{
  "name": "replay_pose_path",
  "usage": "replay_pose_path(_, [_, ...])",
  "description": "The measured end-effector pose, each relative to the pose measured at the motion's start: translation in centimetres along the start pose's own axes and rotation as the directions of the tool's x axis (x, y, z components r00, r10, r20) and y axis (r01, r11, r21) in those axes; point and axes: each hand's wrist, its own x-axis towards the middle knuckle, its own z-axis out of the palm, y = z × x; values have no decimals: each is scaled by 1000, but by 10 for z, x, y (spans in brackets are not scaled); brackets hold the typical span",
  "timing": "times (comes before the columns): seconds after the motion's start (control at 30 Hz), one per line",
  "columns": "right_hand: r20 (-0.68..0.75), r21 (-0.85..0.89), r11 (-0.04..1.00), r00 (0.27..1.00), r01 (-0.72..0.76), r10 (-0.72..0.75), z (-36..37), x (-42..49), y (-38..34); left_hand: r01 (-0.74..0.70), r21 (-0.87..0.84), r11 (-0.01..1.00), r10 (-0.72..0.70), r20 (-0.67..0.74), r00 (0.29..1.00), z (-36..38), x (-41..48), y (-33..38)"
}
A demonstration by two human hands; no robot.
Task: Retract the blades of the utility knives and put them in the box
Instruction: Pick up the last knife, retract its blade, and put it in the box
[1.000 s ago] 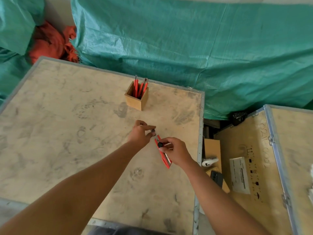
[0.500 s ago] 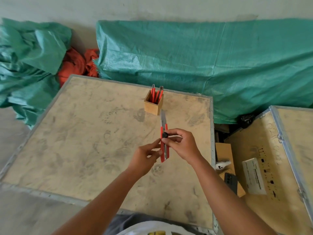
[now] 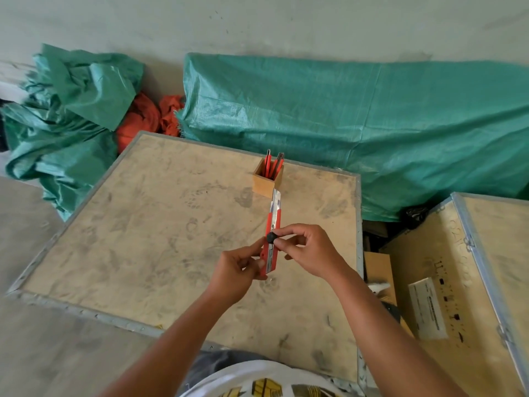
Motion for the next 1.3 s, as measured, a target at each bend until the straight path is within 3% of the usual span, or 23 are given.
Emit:
replay_pose_path(0.13, [74,-151,982,992,110,-99,-4,-12,1,-9,-40,999,8,-20,1000,5,-5,4])
replay_pose_path(0.23, [104,-183,977,991,106,-88,-5,-19,2,-5,-55,998,4,-17,1000,7,-7,8])
replay_pose_path(0.43, [98,-154,982,990,111,-97,-10,-23,0,-5,-78,997,5,3,1000,10,-6,14])
replay_pose_path(0.6, [5,-148,982,993,120,-121,-8,-22,0,-19,-60,998,20,18,1000,11,-3,18])
replay_pose_path(0.77, [69,-103,984,987,149,-142,-12,-17,0,-34,-89,995,34,1,999,12,2,22])
replay_pose_path(0.93, [-3,-121,984,991,134,-136,-12,-12,-3,-47,-98,994,49,15,999,12,6,27])
replay_pose_path(1.1, [62,-50,989,988,142,-139,-18,-8,-1,-44,-114,993,45,6,999,13,10,27])
replay_pose_path(1.3, [-61,-16,996,994,91,-92,-10,-5,4,-25,-116,993,29,36,999,13,16,24])
